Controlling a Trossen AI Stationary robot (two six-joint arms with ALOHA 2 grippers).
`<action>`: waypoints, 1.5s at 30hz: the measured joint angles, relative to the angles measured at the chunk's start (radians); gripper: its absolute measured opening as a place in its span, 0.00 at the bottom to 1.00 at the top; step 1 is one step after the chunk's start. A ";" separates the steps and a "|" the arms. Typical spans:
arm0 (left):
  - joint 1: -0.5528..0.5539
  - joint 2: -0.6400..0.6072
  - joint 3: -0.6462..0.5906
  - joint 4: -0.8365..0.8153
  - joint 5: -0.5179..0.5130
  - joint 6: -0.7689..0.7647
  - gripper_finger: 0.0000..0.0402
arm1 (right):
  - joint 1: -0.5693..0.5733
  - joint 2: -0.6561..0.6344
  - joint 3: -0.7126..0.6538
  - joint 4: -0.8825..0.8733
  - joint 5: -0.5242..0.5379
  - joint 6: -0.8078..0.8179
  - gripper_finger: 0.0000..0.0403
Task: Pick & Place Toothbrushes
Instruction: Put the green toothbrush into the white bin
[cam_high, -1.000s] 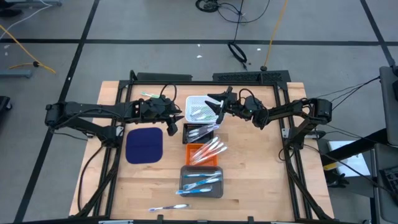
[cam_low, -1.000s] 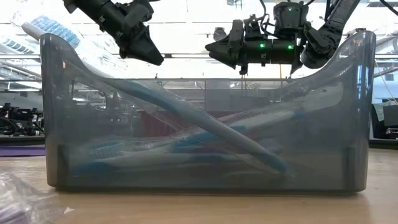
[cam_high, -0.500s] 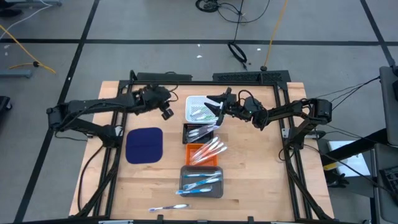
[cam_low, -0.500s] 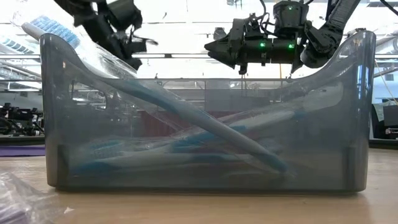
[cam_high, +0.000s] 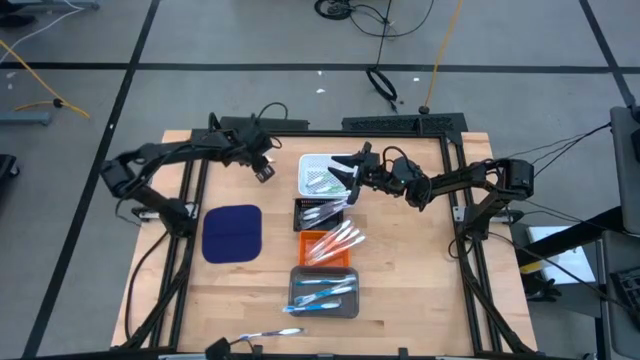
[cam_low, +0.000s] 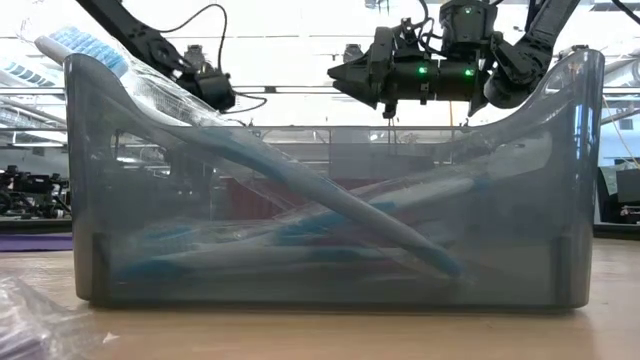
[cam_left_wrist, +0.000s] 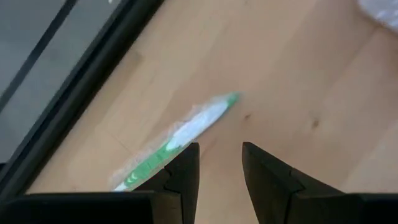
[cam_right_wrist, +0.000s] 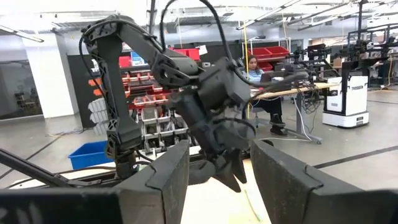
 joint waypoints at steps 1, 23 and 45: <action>0.006 0.013 0.000 0.003 0.000 0.014 0.30 | 0.000 0.000 0.000 0.000 0.000 0.000 0.41; 0.044 0.226 0.073 -0.016 -0.089 0.255 0.30 | 0.000 0.000 0.000 -0.021 0.000 0.000 0.40; 0.057 0.298 0.077 -0.005 -0.093 0.188 0.04 | 0.000 0.000 0.000 -0.052 0.000 0.000 0.39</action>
